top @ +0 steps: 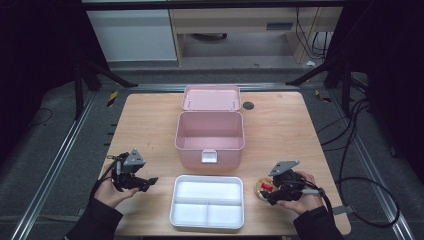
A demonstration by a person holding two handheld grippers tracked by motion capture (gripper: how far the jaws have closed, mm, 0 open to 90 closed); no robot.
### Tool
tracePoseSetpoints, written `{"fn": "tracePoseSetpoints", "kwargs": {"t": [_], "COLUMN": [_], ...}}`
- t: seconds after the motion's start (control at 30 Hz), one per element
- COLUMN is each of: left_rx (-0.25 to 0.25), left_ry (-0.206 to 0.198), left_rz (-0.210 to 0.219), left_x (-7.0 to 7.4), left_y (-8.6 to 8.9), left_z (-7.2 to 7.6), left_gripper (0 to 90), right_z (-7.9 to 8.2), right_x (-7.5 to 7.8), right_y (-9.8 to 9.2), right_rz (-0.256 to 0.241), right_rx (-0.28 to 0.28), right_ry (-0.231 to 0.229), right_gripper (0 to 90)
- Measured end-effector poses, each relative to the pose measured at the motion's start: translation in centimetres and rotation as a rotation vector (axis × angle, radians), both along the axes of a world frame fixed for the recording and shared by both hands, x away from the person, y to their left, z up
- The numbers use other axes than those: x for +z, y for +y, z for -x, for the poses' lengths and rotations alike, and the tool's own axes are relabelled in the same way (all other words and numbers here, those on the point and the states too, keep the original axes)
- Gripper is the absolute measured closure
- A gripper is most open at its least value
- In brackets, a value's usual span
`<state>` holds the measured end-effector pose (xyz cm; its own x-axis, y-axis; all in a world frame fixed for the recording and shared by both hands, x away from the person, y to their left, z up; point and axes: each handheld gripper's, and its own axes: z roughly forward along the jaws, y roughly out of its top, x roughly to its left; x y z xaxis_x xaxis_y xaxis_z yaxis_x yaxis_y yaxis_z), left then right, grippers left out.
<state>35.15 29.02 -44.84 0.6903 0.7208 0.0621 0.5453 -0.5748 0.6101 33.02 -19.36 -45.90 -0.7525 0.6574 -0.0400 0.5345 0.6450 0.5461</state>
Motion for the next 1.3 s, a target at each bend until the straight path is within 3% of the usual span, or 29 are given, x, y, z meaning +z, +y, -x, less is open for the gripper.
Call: {"fn": "tracePoseSetpoints", "kwargs": {"t": [0.17,0.27,0.97,1.3], "left_rx": [0.099,0.126,0.133,0.134], "left_ry": [0.005,0.001,0.019,0.033], "left_rz": [0.033,0.051,0.053,0.046], "left_x": [-0.5,-0.6,-1.2,-1.4], "left_y": [1.5,2.0,1.9,2.0], "left_z": [-0.5,-0.7,-1.0,-1.1], "left_gripper": [22.0,22.9,24.6,24.1], "right_z": [-0.1,-0.1,-0.7,-1.3], "right_x": [-0.2,-0.7,-1.7,-2.5], "right_y": [0.1,0.4,1.5,2.0], "right_rz": [0.026,0.037,0.091,0.130], "right_rx": [-0.014,-0.012,0.000,-0.003], "right_ry": [0.019,0.042,0.083,0.129], "right_gripper": [21.8,20.9,15.7,16.3]}}
